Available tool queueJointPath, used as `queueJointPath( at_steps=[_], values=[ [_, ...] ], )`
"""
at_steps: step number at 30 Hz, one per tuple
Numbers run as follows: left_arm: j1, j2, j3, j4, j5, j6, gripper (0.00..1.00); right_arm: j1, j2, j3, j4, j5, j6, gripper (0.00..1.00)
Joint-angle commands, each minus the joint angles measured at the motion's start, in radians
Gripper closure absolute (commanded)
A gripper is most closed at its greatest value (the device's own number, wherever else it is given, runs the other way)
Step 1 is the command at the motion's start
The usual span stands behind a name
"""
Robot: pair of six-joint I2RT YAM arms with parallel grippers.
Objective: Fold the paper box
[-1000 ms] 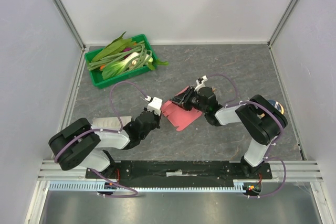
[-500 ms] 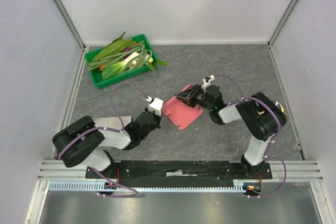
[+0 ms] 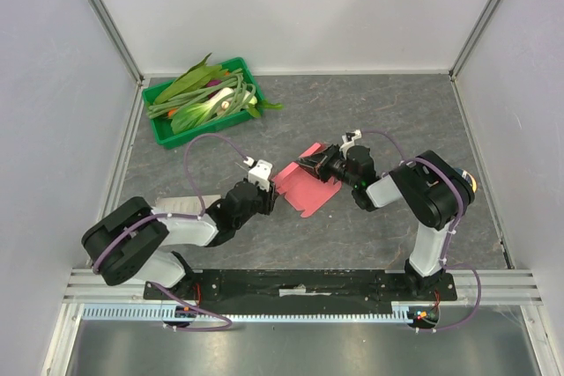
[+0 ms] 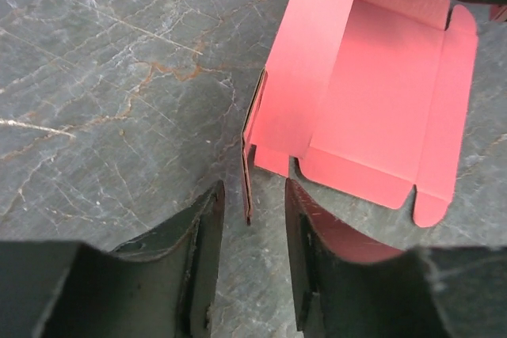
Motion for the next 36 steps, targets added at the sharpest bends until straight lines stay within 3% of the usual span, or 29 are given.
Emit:
queueJointPath(
  at_steps=[1,8,12,14,23,28,36],
  values=[
    [0.018,-0.081,-0.019,-0.047,0.102,-0.131,0.54,-0.001,0.035,0.019,0.033,0.009,-0.016,1.0],
    [0.02,-0.197,0.016,-0.166,0.09,-0.122,0.46,-0.003,0.035,0.017,0.03,0.012,-0.023,1.0],
    [0.035,-0.245,0.039,-0.217,0.052,-0.147,0.49,-0.003,0.022,0.025,0.016,0.013,-0.034,1.0],
    [0.046,-0.234,0.053,-0.225,0.021,-0.151,0.55,-0.003,0.012,0.029,-0.009,0.016,-0.042,1.0],
    [0.051,-0.125,0.13,-0.174,0.022,-0.136,0.55,-0.003,0.005,0.036,-0.013,0.018,-0.042,1.0],
    [0.051,-0.069,0.145,-0.174,-0.022,-0.122,0.71,0.004,-0.005,0.037,-0.027,0.023,-0.045,1.0],
    [0.051,0.034,0.193,-0.099,-0.048,-0.143,0.69,0.047,-0.001,0.034,-0.027,0.052,-0.034,1.0]
  ],
)
